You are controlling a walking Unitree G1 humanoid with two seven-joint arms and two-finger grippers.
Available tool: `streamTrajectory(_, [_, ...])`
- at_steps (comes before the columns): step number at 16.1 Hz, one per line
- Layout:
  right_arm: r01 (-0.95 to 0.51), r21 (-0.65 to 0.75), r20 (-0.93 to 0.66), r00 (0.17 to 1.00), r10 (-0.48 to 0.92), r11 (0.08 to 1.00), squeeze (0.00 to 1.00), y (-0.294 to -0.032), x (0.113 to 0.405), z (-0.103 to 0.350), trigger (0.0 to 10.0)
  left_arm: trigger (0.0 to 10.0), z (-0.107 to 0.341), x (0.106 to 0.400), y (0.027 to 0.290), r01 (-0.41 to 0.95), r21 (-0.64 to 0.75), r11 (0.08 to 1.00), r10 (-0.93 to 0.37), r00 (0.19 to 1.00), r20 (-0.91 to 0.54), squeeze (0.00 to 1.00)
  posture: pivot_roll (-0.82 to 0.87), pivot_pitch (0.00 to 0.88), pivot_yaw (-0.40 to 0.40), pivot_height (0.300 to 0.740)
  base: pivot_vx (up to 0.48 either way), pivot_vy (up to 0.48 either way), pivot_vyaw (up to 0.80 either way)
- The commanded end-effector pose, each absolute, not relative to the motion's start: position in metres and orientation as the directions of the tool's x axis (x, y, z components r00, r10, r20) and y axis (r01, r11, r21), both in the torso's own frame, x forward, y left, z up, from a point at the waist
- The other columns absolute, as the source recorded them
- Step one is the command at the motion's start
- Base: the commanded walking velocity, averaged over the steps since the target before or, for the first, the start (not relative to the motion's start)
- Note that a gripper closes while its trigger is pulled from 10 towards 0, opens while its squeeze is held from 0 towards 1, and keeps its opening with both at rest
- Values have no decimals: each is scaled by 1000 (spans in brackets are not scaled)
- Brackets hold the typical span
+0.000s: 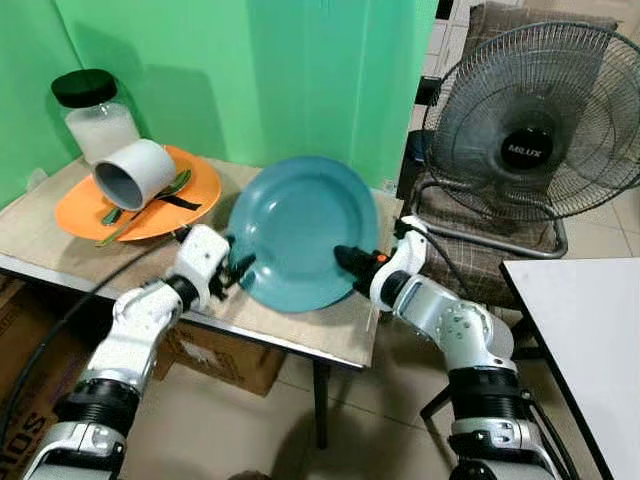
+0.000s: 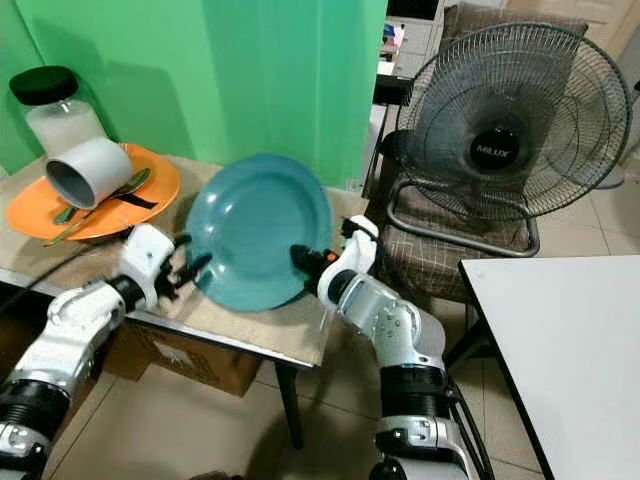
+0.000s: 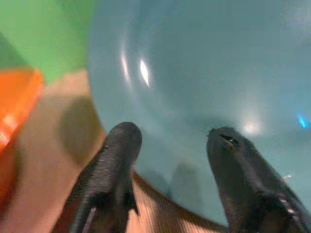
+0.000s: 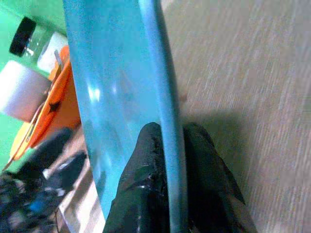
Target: Setting the table
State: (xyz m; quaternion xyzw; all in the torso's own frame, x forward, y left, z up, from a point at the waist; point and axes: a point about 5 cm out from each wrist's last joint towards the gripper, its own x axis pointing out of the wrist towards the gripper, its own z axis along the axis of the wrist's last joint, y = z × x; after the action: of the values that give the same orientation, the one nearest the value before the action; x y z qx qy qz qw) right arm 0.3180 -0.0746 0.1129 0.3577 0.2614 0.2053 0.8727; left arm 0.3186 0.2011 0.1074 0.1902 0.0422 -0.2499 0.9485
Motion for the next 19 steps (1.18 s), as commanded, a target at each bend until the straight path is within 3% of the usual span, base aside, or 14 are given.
streamTrajectory(1, [-210,735,-236,812,534,644,0,-75,324,131,0,10000,117,319,200,468,335,818,-454,882,-125,1000,4,0,38,740,0,0,0])
streamTrajectory(5, [-233,701,-142,881,452,675,0,-96,322,155,0,10000,165,300,188,380,216,899,-406,910,88,1000,1,0,41,740,0,0,0])
streamTrajectory(9, [-352,587,1,901,434,729,0,-123,285,189,0,10000,175,252,179,302,173,937,-321,942,95,1000,-11,0,43,740,0,0,0])
streamTrajectory(10, [-381,575,36,896,443,724,0,-125,273,196,7137,10000,178,243,178,272,170,947,-290,952,93,1000,-7,0,41,740,0,0,0])
streamTrajectory(11, [-392,553,45,895,444,735,0,-126,267,199,7137,10000,180,239,177,262,168,950,-280,955,98,1000,-5,0,40,740,0,0,0])
streamTrajectory(12, [-414,430,87,904,419,802,0,-130,253,204,10000,10000,181,229,176,231,148,962,-244,967,75,1000,-16,0,50,740,0,0,0])
streamTrajectory(13, [-412,407,80,905,418,815,0,-130,250,203,10000,10000,180,225,176,220,143,965,-231,971,65,1000,-17,0,51,740,0,0,0])
streamTrajectory(14, [-389,368,53,916,398,845,0,-132,243,199,10000,10000,180,219,175,201,157,967,-213,975,60,765,-16,0,56,740,0,0,-544])
streamTrajectory(15, [-369,364,40,924,381,855,0,-134,240,197,10000,10000,180,217,172,200,185,962,-213,975,56,298,-16,0,56,740,0,0,-800])
streamTrajectory(16, [-342,361,28,934,356,868,0,-137,235,194,10000,10000,179,214,165,221,224,949,-235,971,36,82,-12,0,56,740,0,0,-800])
streamTrajectory(17, [-331,358,23,938,346,873,0,-137,231,193,10000,10000,177,212,161,221,226,949,-232,972,24,0,-15,0,57,740,0,0,-800])
streamTrajectory(19, [-326,348,19,940,341,879,0,-138,224,192,10000,10000,172,210,153,215,211,954,-221,975,6,0,-21,0,56,740,0,0,-800])
